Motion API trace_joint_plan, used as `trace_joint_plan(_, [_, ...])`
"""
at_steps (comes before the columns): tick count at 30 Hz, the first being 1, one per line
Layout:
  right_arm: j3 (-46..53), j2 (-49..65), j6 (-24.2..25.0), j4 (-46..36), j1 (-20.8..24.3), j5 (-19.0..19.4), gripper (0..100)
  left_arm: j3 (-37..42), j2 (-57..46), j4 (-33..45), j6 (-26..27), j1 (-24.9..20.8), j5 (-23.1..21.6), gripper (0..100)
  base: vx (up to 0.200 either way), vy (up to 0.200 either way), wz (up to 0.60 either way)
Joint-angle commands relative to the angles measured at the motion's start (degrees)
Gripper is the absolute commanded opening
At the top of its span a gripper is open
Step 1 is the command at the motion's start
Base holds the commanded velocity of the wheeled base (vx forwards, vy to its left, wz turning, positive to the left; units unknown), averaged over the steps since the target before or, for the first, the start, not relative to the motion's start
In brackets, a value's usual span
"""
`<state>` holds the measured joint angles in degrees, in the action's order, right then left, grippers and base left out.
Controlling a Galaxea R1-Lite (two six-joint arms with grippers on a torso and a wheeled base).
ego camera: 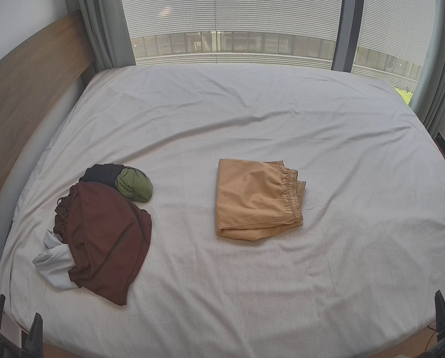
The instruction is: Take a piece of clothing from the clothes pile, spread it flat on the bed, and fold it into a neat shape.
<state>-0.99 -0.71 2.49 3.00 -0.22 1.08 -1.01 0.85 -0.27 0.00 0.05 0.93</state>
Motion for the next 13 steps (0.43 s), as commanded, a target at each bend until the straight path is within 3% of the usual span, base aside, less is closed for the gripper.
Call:
trace_joint_plan(1, [-0.1,0.3,-2.7,-5.7,0.0,-2.0,100,1.0,-0.5,0.0,-0.2,0.0,0.0,100,0.0,0.0,0.0])
trace_joint_plan(13, [1.0,0.4,-2.0,-2.7,0.1,-2.3,100,1.0,-0.5,0.0,0.0,0.0,0.0,100,0.0,0.0,0.0])
